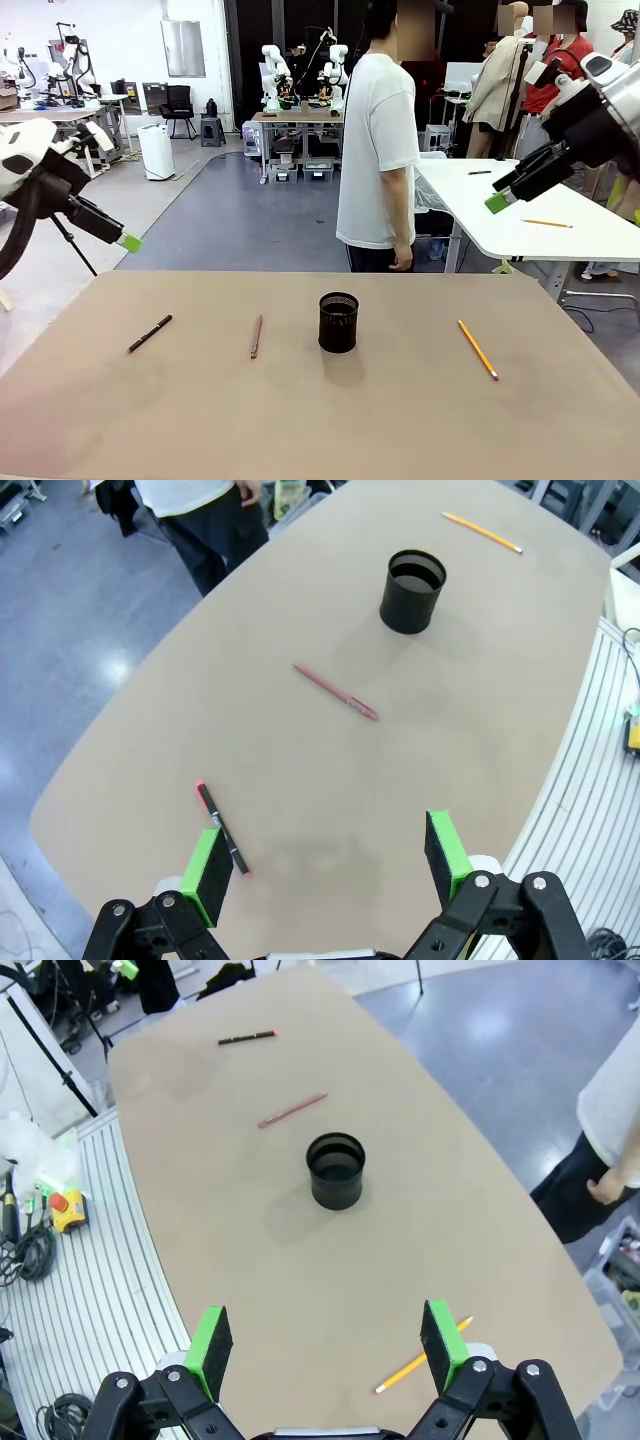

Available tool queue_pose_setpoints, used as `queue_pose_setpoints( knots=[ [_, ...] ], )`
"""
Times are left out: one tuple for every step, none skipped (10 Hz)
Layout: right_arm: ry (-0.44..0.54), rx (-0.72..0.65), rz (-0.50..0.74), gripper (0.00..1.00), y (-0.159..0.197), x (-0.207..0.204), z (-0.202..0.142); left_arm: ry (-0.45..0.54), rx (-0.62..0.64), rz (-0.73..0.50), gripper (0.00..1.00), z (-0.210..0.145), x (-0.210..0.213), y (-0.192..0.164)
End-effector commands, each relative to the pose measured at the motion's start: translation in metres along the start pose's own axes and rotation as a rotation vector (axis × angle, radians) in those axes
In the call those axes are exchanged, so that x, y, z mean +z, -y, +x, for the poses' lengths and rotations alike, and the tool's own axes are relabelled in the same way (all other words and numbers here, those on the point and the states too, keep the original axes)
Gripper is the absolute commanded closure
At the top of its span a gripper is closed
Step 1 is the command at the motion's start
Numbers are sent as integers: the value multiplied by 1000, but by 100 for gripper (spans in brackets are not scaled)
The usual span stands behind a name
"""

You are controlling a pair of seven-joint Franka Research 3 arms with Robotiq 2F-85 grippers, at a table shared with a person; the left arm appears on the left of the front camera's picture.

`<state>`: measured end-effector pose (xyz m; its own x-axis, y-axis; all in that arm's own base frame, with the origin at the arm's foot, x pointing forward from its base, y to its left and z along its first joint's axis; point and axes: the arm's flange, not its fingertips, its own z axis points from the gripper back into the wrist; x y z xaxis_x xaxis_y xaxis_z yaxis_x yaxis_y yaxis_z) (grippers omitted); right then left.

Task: Place the pens into the pen holder.
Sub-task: Pick up a writing instrument from the table and place it into the Pen holder.

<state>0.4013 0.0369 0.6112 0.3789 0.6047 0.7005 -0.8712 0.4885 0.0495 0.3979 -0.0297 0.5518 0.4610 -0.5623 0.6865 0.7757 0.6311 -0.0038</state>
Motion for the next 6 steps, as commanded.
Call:
queue_pose_setpoints(
  knots=[
    [-8,9,-5,0,-2,0,2,24,11,-20,0,4,2,-3],
    [-8,9,-5,0,-2,0,2,0,0,0,0,0,0,0],
    [-8,9,-5,0,-2,0,2,0,0,0,0,0,0,0],
    [-8,9,-5,0,-2,0,2,0,0,0,0,0,0,0],
    [-8,9,-5,0,-2,0,2,0,0,0,0,0,0,0],
    [-8,9,-5,0,-2,0,2,0,0,0,0,0,0,0]
  ],
)
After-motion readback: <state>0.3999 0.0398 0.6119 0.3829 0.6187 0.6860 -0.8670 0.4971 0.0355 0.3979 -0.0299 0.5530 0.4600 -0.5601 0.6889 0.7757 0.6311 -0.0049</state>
